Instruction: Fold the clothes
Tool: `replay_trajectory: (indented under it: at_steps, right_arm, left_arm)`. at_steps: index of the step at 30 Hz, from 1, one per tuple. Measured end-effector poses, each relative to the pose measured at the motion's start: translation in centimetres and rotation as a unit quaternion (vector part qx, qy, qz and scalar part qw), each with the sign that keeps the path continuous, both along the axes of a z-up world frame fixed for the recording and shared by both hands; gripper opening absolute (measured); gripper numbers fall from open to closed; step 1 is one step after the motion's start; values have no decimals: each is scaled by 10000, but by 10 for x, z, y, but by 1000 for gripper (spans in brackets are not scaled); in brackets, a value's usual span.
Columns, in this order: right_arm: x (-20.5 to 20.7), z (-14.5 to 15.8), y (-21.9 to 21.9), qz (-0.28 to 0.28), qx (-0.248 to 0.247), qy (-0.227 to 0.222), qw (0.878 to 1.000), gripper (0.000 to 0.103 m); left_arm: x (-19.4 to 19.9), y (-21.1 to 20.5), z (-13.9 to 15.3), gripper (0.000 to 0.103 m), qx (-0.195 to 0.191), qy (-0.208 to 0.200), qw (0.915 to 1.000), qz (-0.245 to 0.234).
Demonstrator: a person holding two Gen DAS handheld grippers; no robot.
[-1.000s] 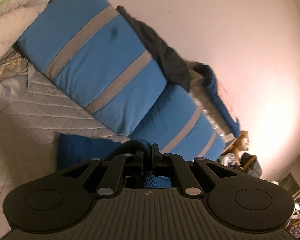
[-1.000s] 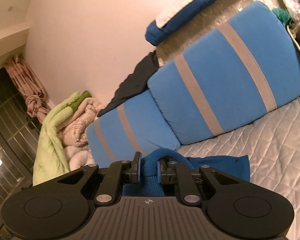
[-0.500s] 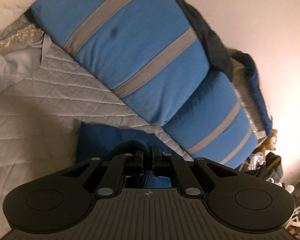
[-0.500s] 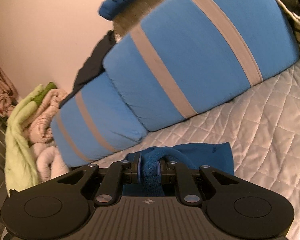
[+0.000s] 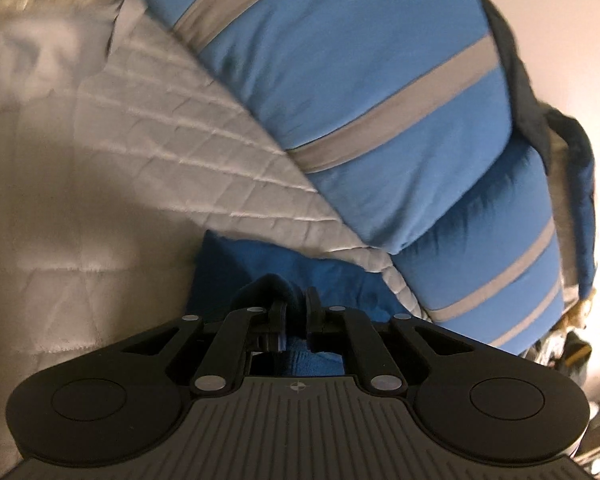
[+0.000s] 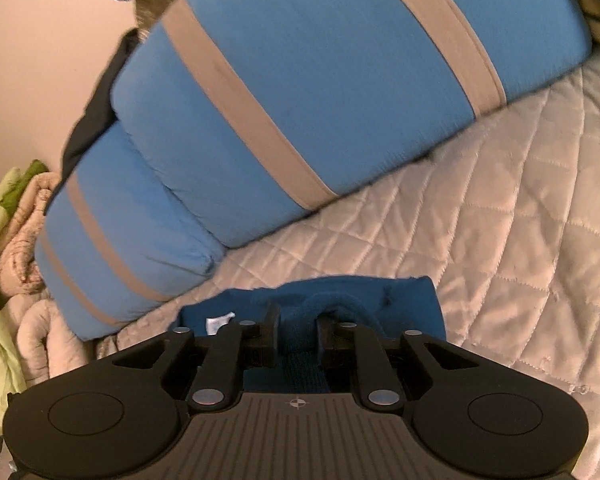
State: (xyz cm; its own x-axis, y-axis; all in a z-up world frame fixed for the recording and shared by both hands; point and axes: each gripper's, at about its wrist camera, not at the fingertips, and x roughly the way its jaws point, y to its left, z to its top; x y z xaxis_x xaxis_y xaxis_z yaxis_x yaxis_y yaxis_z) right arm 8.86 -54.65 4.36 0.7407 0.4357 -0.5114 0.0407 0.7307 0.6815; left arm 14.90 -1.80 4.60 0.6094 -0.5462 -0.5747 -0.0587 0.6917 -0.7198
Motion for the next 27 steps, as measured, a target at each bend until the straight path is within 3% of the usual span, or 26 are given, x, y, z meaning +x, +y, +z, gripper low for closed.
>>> replay_trajectory:
  at_steps: [1,2,3,5,10,16,19,23,27]
  right_arm:
    - [3,-4,0,-2,23,100,9999,27]
    - [5,-7,-1,2,60,185,9998,42]
    - [5,-9,-1,2,94,237,9997,63]
    - [1,-9,-2,51,155,220,9996,79]
    - [-12,-13,-2,270,291,358,9986,80]
    - [-28,-20,-1,385,390,545,9970,69]
    - [-29,-22,2,408,383,656,9963,54]
    - [-23,-21,8,553,272,851,9945,25]
    - [-14,-10,9,599,304,819,9944,13]
  left_arm:
    - [2,3,-6,12,-156,162,9997,56]
    - [4,5,-13,22,-317,330,9989,113]
    - [4,9,-18,37,-482,445,9977,168]
    - [-4,15,-20,50,-697,363,9966,228]
    - [-20,23,-15,55,-889,400,9952,-52]
    - [-37,17,-14,54,-830,477,9945,-436]
    - [-33,15,-13,53,-735,492,9948,-499]
    - [-25,11,-11,9,-694,780,9918,-732]
    - [-10,17,-6,5,-983,848,9897,-596]
